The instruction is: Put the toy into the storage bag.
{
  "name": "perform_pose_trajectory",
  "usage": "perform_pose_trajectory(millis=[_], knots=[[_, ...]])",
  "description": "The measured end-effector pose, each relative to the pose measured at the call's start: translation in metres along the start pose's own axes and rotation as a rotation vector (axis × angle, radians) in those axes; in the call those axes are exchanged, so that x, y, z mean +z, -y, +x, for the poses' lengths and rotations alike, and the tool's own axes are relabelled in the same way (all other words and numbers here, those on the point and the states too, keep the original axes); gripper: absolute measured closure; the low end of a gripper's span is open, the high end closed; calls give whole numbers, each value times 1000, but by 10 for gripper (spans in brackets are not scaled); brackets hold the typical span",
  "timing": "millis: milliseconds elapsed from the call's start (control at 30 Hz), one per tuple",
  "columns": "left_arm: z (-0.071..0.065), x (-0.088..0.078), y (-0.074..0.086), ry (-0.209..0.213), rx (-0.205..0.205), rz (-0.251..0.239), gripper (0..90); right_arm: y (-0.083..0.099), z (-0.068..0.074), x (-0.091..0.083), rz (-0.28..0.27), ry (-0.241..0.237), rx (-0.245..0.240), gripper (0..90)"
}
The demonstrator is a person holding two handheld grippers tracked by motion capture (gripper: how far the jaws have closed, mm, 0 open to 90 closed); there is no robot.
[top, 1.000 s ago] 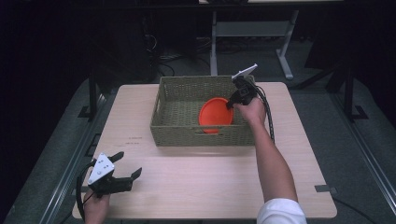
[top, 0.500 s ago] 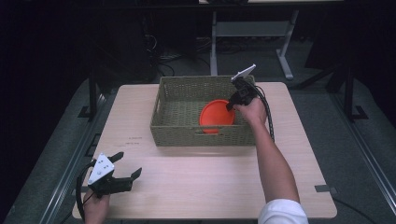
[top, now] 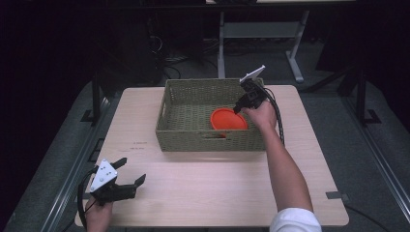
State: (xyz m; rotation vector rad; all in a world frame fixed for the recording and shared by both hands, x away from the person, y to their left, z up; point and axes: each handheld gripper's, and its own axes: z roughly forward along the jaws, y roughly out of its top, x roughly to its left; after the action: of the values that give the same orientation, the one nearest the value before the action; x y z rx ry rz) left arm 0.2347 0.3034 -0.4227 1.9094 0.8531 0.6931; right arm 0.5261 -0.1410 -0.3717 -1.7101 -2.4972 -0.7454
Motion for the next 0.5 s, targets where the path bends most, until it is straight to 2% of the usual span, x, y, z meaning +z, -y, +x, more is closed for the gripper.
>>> perform_pose_trajectory(millis=[33, 100, 267, 500], knots=[[0, 0, 0, 0, -1, 0, 128, 0, 0, 0, 0, 0, 0, 551], [0, -1, 0, 0, -3, -3, 128, 1, 2, -6, -31, -32, -5, 502], [0, -1, 0, -3, -4, -2, 128, 2, 5, -13, -50, -61, -24, 432], [0, -2, 0, -6, -3, 0, 128, 5, 10, -24, -78, -129, -34, 338]])
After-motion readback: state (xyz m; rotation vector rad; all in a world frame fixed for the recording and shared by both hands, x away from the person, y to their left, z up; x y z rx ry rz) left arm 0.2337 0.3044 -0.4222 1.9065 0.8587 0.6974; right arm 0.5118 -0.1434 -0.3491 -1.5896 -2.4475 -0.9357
